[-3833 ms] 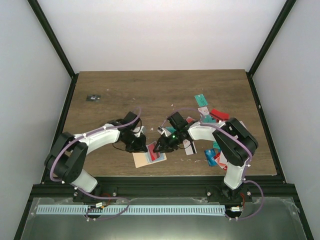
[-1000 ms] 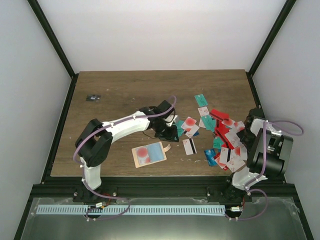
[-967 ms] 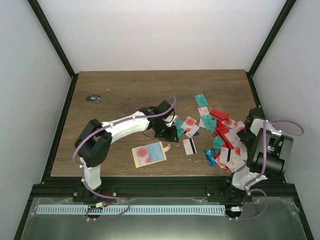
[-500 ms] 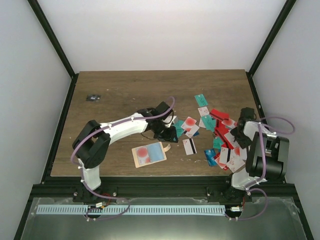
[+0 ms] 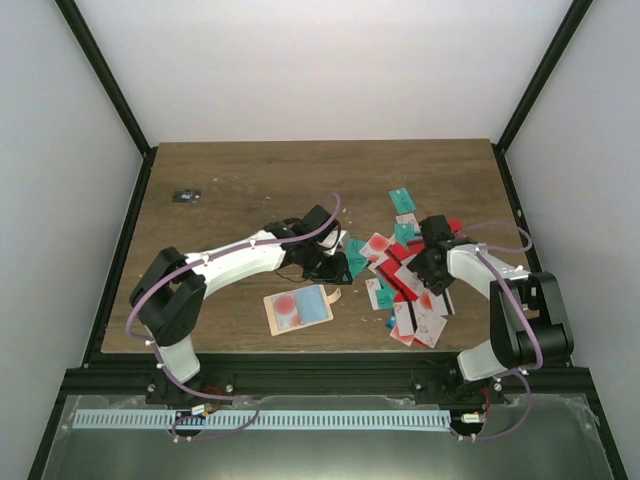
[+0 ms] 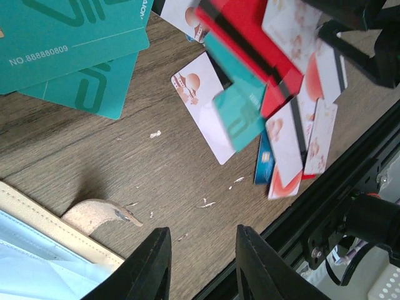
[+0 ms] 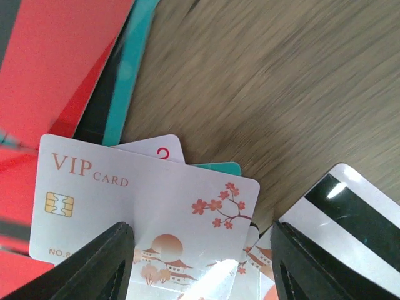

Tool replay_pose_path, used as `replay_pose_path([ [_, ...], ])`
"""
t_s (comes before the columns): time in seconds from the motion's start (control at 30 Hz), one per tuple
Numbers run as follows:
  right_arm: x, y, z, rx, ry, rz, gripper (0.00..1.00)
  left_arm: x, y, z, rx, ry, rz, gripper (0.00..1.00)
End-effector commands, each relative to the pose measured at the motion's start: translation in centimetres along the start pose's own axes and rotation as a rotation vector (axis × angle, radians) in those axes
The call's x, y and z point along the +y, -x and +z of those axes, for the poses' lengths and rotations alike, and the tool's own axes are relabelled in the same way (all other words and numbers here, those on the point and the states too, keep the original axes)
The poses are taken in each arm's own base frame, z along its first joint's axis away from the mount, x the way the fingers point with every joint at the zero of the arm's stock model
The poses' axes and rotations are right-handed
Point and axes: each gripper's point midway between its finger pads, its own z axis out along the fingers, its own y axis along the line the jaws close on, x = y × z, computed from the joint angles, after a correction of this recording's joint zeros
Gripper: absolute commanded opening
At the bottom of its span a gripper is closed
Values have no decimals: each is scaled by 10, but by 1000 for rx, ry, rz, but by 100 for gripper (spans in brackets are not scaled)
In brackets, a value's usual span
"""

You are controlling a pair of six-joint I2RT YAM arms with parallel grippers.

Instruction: Put the credit cards into the card holder

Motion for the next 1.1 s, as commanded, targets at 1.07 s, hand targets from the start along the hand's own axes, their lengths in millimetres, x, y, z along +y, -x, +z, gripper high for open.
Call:
replay_pose_path([
  [1.07, -30, -106, -74, 401, -98, -353, 93, -29, -18, 15, 83, -111, 95, 31],
])
